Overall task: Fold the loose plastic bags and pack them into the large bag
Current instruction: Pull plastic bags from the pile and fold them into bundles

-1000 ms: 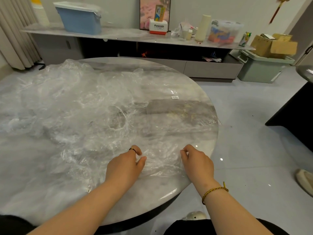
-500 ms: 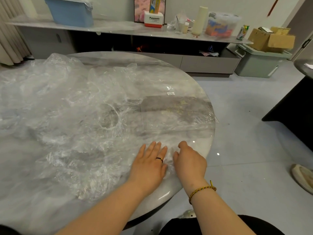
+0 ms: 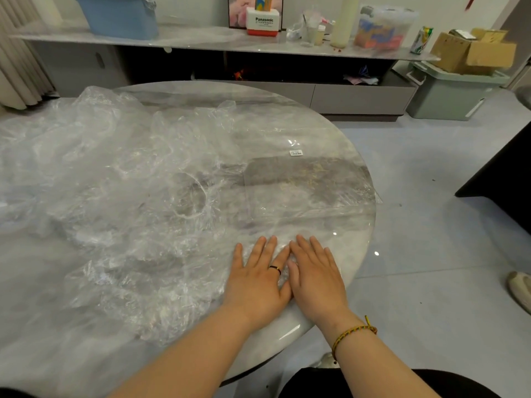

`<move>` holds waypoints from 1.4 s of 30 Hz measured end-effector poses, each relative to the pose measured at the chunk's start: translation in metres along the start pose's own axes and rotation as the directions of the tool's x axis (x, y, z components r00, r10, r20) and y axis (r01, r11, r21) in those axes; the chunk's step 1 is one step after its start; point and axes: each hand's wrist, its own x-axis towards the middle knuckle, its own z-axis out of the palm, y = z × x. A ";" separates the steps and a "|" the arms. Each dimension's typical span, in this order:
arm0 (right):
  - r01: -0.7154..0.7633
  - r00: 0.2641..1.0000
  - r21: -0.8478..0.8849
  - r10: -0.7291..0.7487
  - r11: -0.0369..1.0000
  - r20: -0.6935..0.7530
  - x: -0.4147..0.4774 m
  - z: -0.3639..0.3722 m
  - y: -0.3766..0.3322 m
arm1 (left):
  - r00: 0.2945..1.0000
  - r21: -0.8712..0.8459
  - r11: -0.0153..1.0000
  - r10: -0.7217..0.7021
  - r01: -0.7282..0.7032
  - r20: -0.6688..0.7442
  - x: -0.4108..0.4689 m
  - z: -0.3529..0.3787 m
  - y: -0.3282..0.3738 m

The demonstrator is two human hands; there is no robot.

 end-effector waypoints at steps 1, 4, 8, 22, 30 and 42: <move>-0.005 1.000 -0.006 0.005 1.000 0.014 0.001 0.001 0.001 | 1.000 -0.001 1.000 0.002 -0.002 0.004 0.000 0.000 0.000; 0.007 0.999 -0.034 -0.006 0.999 0.050 0.002 0.001 0.005 | 1.000 -0.005 1.000 -0.001 0.001 0.006 -0.001 -0.001 0.000; -0.012 0.997 0.005 0.011 1.000 0.078 0.000 -0.004 0.005 | 0.998 -0.042 0.999 -0.013 0.015 0.059 -0.001 -0.009 0.000; 0.212 0.974 0.060 -0.206 0.975 -0.099 -0.037 -0.035 0.001 | 0.973 -0.180 0.957 -0.229 0.227 0.008 0.006 -0.047 -0.022; 0.585 0.811 0.038 -0.584 0.810 -0.042 -0.072 0.006 -0.031 | 0.980 0.043 0.989 -0.137 0.144 -0.141 -0.023 -0.043 -0.039; 0.464 0.885 0.208 -0.445 0.861 -0.133 -0.075 0.004 -0.020 | 0.965 -0.124 0.962 0.225 -0.242 -0.138 -0.063 -0.038 -0.057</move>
